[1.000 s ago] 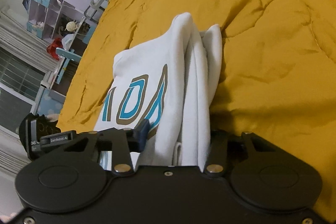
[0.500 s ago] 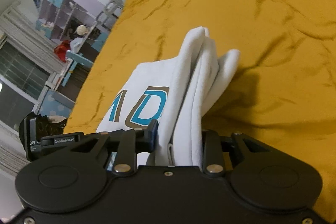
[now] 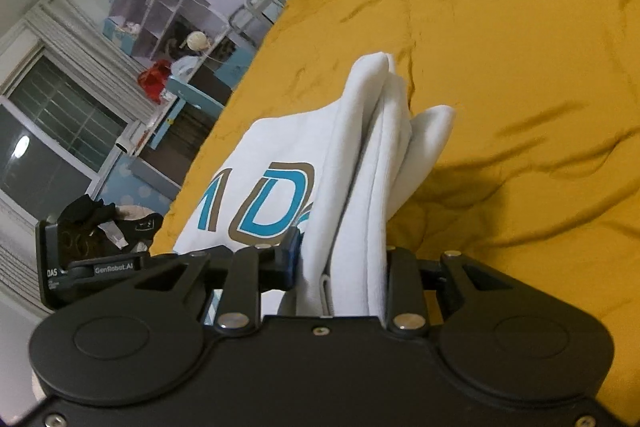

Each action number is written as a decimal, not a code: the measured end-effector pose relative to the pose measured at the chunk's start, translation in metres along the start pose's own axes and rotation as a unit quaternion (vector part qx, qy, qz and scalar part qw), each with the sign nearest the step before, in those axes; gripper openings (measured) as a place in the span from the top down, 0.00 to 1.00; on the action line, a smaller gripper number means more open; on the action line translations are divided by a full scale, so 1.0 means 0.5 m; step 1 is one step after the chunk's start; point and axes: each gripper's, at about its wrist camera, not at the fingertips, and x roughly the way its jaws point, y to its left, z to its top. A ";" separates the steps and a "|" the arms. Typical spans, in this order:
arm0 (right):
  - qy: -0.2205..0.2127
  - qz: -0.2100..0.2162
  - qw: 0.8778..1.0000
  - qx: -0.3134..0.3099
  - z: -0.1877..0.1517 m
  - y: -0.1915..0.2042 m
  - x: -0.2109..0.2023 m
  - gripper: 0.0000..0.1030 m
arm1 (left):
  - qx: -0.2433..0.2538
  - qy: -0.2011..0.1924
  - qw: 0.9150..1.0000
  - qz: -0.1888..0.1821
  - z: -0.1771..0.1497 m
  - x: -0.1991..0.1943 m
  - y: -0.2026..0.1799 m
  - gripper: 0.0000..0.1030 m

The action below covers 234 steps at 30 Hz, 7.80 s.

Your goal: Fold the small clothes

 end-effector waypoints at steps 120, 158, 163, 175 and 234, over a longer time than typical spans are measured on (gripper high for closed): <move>-0.024 -0.195 0.971 -0.135 -0.252 0.119 -0.114 0.78 | 0.042 -0.034 0.991 0.126 -0.282 -0.115 -0.056 0.52; -0.081 -0.261 0.946 -0.174 -0.343 0.297 -0.235 0.00 | 0.087 -0.133 0.956 0.246 -0.414 -0.319 -0.213 0.00; -0.093 -0.275 0.938 -0.188 -0.372 0.319 -0.268 0.00 | 0.089 -0.134 0.955 0.248 -0.439 -0.346 -0.219 0.00; -0.093 -0.276 0.936 -0.198 -0.422 0.352 -0.310 0.00 | 0.090 -0.134 0.953 0.255 -0.501 -0.388 -0.225 0.00; -0.074 -0.273 0.940 -0.189 -0.446 0.355 -0.307 0.00 | 0.105 -0.113 0.951 0.268 -0.515 -0.383 -0.240 0.00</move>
